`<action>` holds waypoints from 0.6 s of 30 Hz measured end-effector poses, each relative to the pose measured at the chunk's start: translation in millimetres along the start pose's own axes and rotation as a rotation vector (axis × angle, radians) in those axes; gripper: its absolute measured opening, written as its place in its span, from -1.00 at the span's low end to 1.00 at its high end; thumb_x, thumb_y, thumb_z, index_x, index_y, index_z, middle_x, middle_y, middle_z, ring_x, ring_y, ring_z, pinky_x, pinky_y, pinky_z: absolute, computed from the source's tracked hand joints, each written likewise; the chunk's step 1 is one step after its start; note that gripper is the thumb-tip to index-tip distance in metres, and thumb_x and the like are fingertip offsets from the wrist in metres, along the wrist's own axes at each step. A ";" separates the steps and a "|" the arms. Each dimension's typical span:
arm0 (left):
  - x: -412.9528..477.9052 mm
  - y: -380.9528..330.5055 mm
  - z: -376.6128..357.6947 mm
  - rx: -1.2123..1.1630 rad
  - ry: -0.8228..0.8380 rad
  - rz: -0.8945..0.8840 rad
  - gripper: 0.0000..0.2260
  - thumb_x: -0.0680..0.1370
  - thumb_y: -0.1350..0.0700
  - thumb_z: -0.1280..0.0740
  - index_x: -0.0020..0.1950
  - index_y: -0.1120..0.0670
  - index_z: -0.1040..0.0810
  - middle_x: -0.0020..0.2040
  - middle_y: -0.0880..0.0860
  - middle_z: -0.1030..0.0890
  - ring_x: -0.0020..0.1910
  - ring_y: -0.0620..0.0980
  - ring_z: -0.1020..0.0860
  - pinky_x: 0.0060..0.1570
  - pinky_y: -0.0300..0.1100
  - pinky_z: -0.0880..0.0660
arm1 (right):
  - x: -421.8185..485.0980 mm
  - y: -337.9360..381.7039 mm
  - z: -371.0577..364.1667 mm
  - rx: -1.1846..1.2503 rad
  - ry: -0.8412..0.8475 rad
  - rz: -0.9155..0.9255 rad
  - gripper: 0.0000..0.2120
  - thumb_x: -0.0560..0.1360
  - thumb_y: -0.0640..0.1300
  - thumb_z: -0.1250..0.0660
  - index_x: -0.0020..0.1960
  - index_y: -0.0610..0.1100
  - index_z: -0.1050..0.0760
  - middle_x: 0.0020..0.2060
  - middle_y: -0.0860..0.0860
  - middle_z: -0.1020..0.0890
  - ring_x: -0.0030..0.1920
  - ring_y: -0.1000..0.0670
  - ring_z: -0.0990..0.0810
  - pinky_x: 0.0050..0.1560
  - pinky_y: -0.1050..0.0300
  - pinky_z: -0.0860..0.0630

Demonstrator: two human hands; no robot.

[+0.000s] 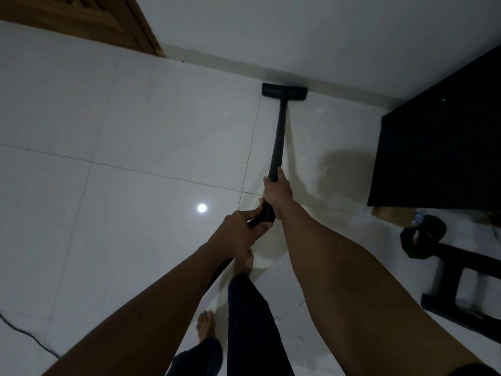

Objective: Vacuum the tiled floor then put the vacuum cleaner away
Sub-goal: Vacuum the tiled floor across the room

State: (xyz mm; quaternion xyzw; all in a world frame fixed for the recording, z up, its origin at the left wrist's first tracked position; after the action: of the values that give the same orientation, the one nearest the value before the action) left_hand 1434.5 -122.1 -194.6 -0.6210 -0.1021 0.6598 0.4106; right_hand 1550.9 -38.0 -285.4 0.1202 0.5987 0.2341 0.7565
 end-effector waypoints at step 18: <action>-202.8 113.4 -68.7 0.208 0.059 -0.198 -0.52 0.60 -0.11 -0.33 0.50 -0.03 -0.40 -0.27 -0.10 -0.57 -0.47 -0.29 -0.53 -0.44 -0.46 -0.42 | -190.0 -161.2 -6.6 0.070 -0.060 0.181 -0.43 0.69 -0.03 -0.21 0.63 0.21 -0.09 -0.01 -0.11 -0.55 -0.33 -0.03 -0.53 -0.25 0.06 -0.60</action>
State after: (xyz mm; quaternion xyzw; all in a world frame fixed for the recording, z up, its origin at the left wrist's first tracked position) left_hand 1427.5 -356.3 -132.8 -0.5811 -0.0819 0.6047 0.5385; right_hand 1545.5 -272.2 -200.2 0.2072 0.5703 0.2767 0.7451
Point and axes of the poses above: each hand's wrist, its own x-axis towards the middle knuckle, its own z-axis out of the back of the hand, y = z × x, the point moved 7 cm from there along x, towards the middle knuckle
